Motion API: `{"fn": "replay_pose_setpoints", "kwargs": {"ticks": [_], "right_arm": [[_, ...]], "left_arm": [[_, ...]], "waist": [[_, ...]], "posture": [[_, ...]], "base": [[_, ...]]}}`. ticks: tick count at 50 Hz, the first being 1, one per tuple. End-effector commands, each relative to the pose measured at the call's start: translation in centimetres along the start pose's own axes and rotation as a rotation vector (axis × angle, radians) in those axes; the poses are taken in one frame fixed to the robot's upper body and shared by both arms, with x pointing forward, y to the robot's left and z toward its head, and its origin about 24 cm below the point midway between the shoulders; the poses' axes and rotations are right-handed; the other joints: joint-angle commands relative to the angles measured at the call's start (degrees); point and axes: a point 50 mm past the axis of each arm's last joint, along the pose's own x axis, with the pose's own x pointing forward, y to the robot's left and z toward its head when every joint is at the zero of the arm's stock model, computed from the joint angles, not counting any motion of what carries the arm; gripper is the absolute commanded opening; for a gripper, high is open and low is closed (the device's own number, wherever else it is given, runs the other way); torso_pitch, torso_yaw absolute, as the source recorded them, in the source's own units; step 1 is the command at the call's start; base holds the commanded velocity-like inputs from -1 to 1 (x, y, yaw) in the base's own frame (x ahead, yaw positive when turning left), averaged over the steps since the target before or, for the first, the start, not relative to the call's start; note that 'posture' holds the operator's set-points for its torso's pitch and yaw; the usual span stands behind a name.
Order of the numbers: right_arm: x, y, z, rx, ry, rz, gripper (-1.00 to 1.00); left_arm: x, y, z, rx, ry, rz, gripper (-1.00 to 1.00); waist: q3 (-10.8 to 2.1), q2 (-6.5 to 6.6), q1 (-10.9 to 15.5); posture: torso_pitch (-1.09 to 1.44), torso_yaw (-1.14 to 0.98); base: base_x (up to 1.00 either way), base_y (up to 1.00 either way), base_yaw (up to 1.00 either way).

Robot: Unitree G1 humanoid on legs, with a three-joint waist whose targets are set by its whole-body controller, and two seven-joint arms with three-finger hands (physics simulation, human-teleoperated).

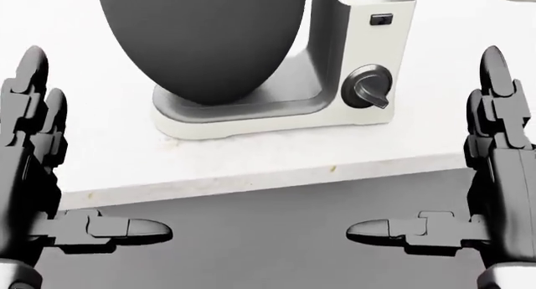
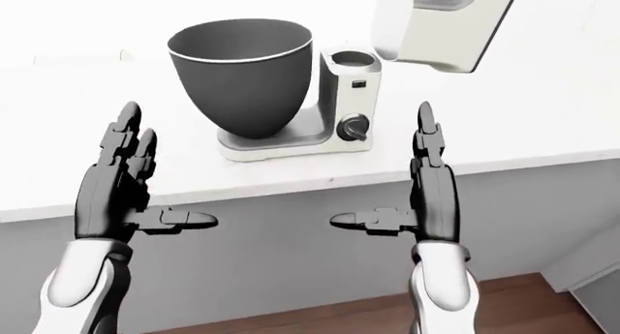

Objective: Place the cake in the stand mixer bowl.

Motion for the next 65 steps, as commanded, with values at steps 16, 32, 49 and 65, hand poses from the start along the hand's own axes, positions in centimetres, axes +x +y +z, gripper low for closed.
{"fn": "replay_pose_setpoints", "kwargs": {"ticks": [16, 32, 49, 65], "right_arm": [[0.1, -0.2, 0.8, -0.011, -0.057, -0.016, 1.00], [-0.1, -0.6, 0.8, -0.008, -0.057, -0.039, 1.00], [-0.2, -1.0, 0.6, -0.006, -0.061, -0.053, 1.00], [-0.1, -1.1, 0.6, -0.004, -0.062, -0.055, 1.00]], "left_arm": [[-0.1, 0.4, 1.5, 0.000, -0.079, 0.010, 1.00], [-0.8, 1.9, 3.2, 0.006, -0.116, 0.049, 1.00], [-1.7, 5.0, 6.2, 0.041, -0.186, 0.135, 1.00], [-1.5, 9.3, 4.9, 0.112, -0.156, 0.260, 1.00]], "waist": [[-0.54, 4.68, -0.76], [-1.57, 1.17, -0.33], [-1.39, 1.98, -1.03], [-0.91, 2.38, -0.89]], "posture": [[0.00, 0.00], [0.00, 0.00], [0.00, 0.00], [0.00, 0.00]], "base": [[0.16, 0.00, 0.00], [0.07, 0.00, 0.00], [0.00, 0.00, 0.00], [0.00, 0.00, 0.00]]}}
